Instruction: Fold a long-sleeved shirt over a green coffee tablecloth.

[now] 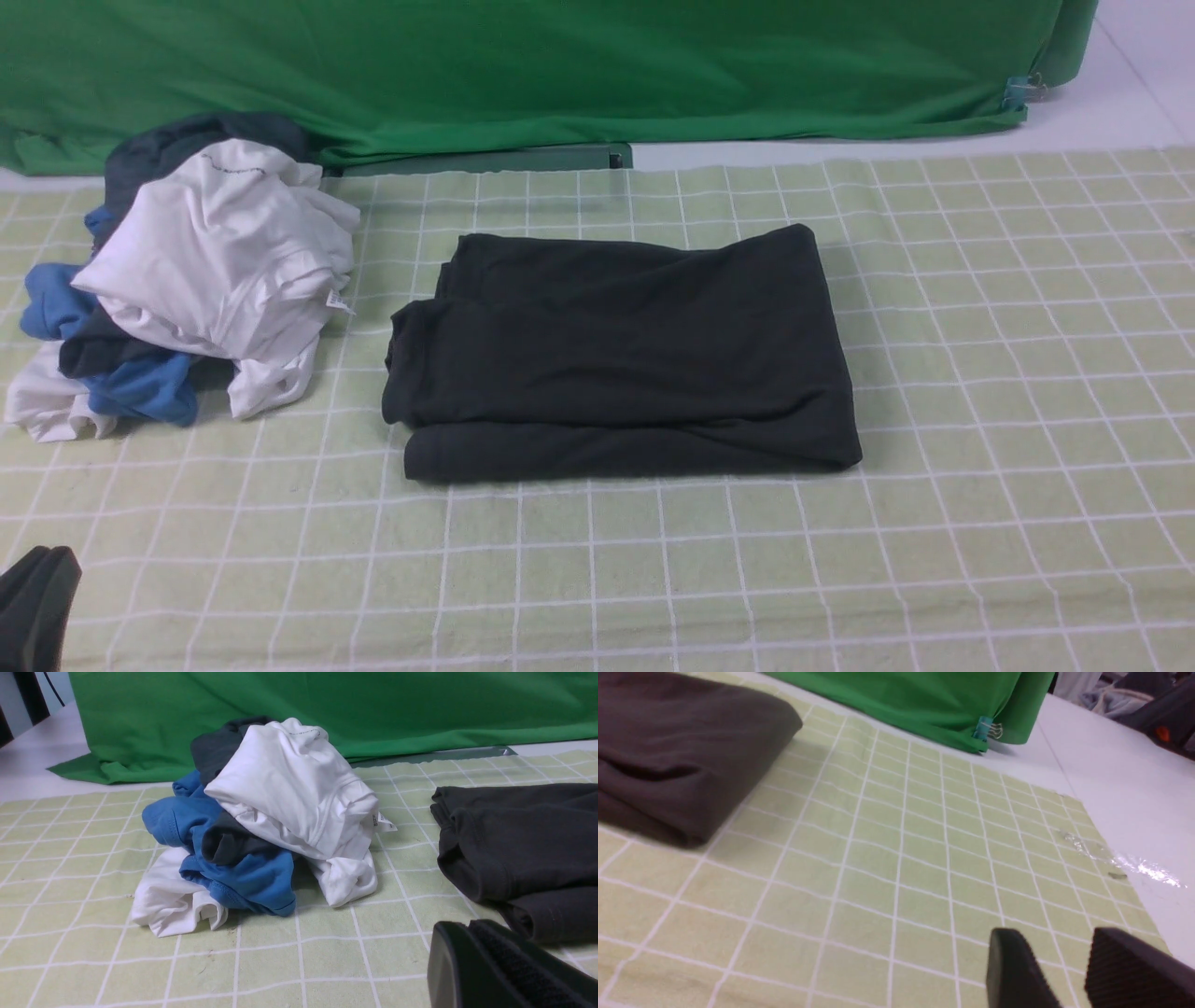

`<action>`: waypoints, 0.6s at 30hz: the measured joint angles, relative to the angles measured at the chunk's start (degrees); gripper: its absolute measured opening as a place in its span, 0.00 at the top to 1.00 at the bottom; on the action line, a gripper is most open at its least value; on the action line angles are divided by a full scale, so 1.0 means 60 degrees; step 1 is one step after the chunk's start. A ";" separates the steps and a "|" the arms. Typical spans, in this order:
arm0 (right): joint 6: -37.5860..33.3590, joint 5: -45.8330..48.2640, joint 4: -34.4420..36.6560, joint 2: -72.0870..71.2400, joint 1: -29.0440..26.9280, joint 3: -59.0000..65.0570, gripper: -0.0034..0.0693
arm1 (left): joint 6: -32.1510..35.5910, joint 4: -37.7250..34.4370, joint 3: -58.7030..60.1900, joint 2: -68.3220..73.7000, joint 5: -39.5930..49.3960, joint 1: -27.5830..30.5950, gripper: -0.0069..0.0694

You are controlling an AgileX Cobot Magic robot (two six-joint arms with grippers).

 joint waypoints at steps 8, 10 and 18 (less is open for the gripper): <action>0.0371 0.0120 0.0000 -0.0034 -0.0031 0.0042 0.62 | 0.0000 0.0010 0.0000 0.0000 0.0042 0.0000 0.89; 0.0417 0.0120 0.0000 -0.0034 -0.0031 0.0046 0.62 | 0.0000 0.0010 0.0000 0.0000 0.0042 0.0000 0.89; 0.0444 0.0120 0.0008 -0.0034 -0.0031 0.0046 0.62 | -0.0021 0.0010 0.0000 0.0000 0.0042 0.0000 0.89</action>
